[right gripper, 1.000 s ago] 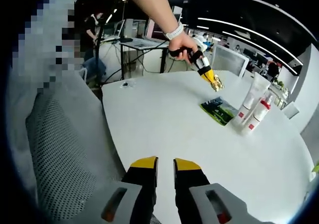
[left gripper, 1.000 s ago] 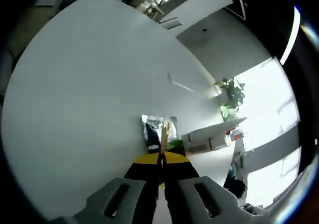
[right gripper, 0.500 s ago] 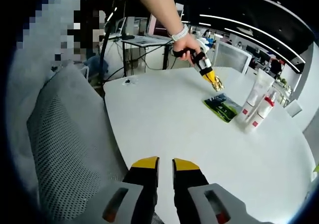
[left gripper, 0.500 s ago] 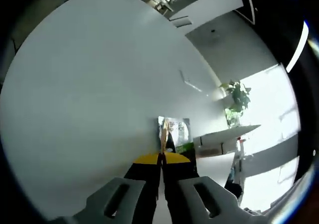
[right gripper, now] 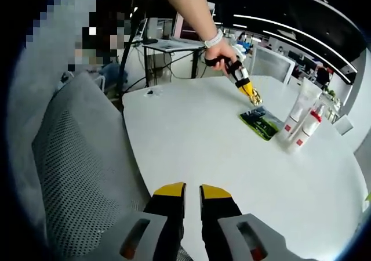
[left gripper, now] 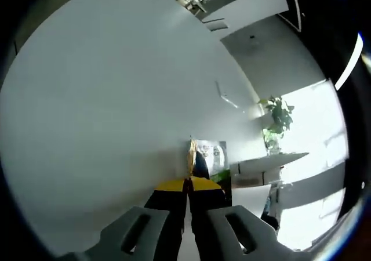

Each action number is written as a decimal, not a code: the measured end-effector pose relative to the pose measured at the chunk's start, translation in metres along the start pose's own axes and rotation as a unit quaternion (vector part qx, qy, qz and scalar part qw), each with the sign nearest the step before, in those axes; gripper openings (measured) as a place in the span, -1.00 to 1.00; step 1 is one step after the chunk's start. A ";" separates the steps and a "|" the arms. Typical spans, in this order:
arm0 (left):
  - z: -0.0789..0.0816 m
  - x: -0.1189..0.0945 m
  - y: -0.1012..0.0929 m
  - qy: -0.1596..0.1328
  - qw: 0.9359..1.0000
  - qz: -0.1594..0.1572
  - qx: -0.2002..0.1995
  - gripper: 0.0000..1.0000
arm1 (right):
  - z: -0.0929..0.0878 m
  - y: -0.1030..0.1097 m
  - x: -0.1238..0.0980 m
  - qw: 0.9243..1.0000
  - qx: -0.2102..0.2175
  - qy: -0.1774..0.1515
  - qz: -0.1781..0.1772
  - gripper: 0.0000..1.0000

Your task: Arrange the skincare products in the storage area until every visible bottle or jar stands upright without overlapping.

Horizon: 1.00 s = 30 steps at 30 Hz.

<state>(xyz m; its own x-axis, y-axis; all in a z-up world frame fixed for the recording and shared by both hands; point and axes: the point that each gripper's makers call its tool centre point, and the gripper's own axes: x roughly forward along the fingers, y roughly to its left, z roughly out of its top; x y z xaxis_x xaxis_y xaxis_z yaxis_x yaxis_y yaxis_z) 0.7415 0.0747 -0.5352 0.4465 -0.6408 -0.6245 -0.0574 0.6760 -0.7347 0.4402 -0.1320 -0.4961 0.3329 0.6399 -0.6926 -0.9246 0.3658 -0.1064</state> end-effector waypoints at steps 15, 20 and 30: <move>-0.013 0.009 0.014 0.058 0.997 0.055 0.003 -0.97 | -0.002 0.002 0.002 1.000 -0.004 0.007 0.005 -0.93; -0.011 0.008 0.015 0.073 0.995 0.062 0.027 -0.97 | -0.002 0.004 0.002 1.000 -0.005 0.007 0.009 -0.93; -0.005 0.005 0.025 0.089 0.992 0.080 0.028 -0.92 | -0.002 0.004 0.003 1.000 -0.003 0.006 0.010 -0.95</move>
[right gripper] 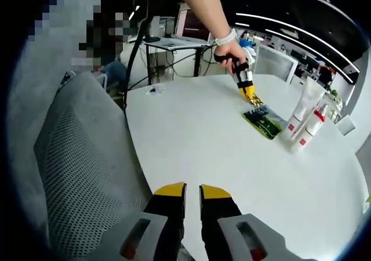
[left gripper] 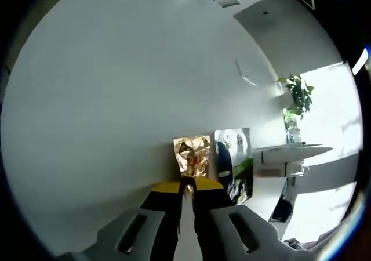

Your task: Arrange the skincare products in the storage area until every visible bottle or jar stands upright without overlapping.

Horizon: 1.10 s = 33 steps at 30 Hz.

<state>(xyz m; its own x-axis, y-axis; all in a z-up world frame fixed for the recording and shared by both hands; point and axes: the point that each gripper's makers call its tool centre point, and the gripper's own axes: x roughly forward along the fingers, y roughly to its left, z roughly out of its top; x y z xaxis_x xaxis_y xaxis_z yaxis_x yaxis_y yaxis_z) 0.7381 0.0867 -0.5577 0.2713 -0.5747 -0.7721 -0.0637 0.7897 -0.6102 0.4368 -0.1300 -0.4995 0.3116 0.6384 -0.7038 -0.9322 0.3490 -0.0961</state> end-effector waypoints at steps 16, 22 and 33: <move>0.002 -0.003 0.005 0.038 0.999 0.031 0.015 -0.87 | 0.002 0.002 0.000 1.000 0.009 -0.006 0.006 -0.98; 0.000 -0.003 0.007 0.052 0.997 0.051 0.032 -0.89 | 0.004 0.003 -0.001 1.000 0.017 -0.011 0.010 -0.98; -0.004 -0.017 0.011 0.043 0.993 0.077 0.079 -0.63 | 0.006 0.003 -0.002 1.000 0.018 -0.017 0.012 -0.99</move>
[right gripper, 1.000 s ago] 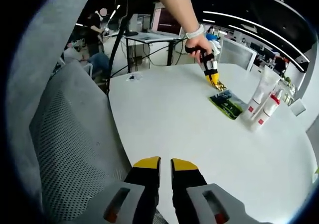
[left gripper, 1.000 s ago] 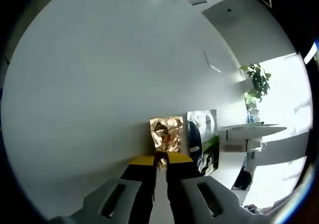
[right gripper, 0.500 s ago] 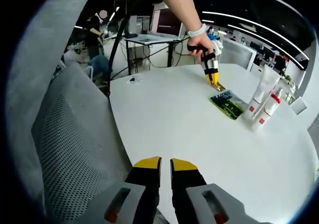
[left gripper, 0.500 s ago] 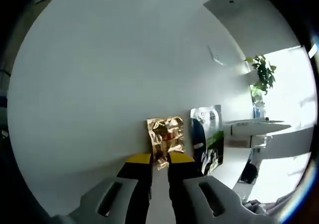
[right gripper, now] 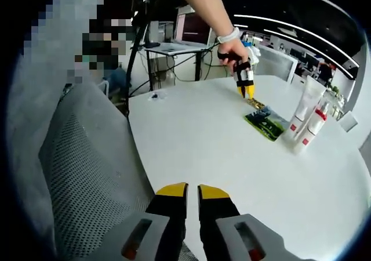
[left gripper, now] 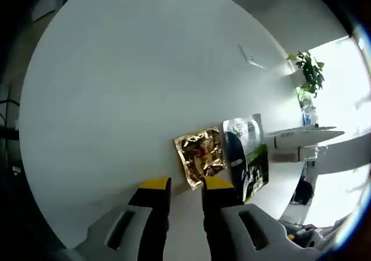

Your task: Arrange the skincare products in the storage area until every visible bottle or jar stands upright without overlapping.

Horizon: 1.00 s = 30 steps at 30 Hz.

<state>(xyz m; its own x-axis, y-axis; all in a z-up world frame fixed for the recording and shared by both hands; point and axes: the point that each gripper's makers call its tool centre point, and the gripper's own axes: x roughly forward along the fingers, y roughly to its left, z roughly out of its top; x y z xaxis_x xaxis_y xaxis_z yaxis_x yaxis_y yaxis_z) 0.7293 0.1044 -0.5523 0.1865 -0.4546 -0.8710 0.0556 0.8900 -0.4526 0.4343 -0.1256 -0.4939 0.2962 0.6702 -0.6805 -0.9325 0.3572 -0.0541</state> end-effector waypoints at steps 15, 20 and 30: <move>-0.042 -0.051 -0.051 -0.139 0.985 -0.022 0.095 -0.31 | 0.008 0.002 -0.004 1.000 -0.004 -0.021 0.003 -1.00; -0.080 -0.060 -0.075 -0.173 0.980 -0.035 0.089 -0.25 | 0.011 0.001 -0.005 0.999 0.007 -0.030 0.008 -1.00; -0.127 -0.085 -0.082 -0.183 0.975 0.004 0.125 -0.09 | 0.016 0.010 -0.007 0.999 -0.012 -0.039 0.022 -1.00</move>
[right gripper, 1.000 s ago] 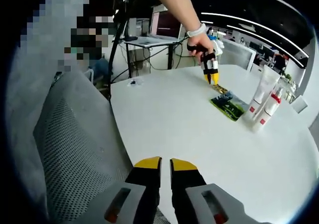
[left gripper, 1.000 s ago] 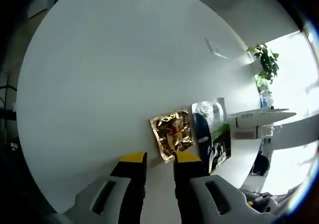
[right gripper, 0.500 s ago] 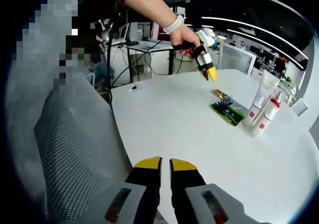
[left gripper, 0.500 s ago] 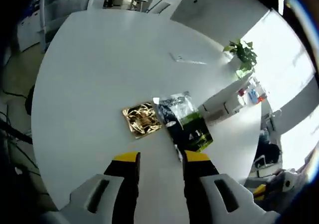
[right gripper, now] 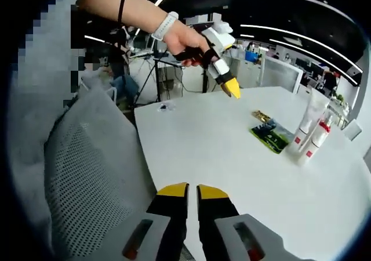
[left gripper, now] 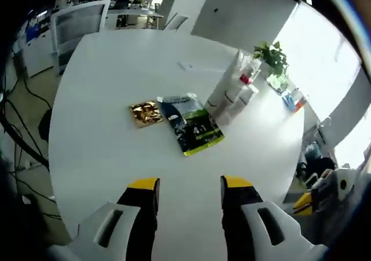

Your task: Arrange the skincare products in the storage area until every visible bottle or jar stands upright without overlapping.

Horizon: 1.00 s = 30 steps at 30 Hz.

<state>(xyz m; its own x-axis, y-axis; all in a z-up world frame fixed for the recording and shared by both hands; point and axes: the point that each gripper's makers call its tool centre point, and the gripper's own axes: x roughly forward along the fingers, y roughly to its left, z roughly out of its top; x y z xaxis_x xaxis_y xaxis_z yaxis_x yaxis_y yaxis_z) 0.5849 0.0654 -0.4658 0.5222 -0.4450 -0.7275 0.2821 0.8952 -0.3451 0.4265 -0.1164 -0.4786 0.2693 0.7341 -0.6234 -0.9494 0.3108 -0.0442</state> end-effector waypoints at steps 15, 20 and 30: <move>-0.078 -0.054 -0.003 0.021 0.999 0.035 0.034 0.11 | 0.000 0.006 -0.003 0.996 -0.080 0.009 -0.023 -0.98; -0.103 -0.063 0.003 0.046 0.996 0.052 0.052 0.16 | 0.002 0.010 -0.003 0.996 -0.087 0.005 -0.018 -0.91; -0.139 -0.072 0.020 0.104 0.987 0.074 0.100 0.24 | 0.001 0.013 -0.002 0.994 -0.109 0.007 -0.021 -0.84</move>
<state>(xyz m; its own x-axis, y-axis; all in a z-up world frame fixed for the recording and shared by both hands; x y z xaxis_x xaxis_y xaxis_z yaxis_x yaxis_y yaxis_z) 0.4405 0.1191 -0.5028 0.3999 -0.2760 -0.8740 0.3782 0.9183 -0.1170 0.4142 -0.1134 -0.4767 0.3087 0.7143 -0.6280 -0.9501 0.2012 -0.2383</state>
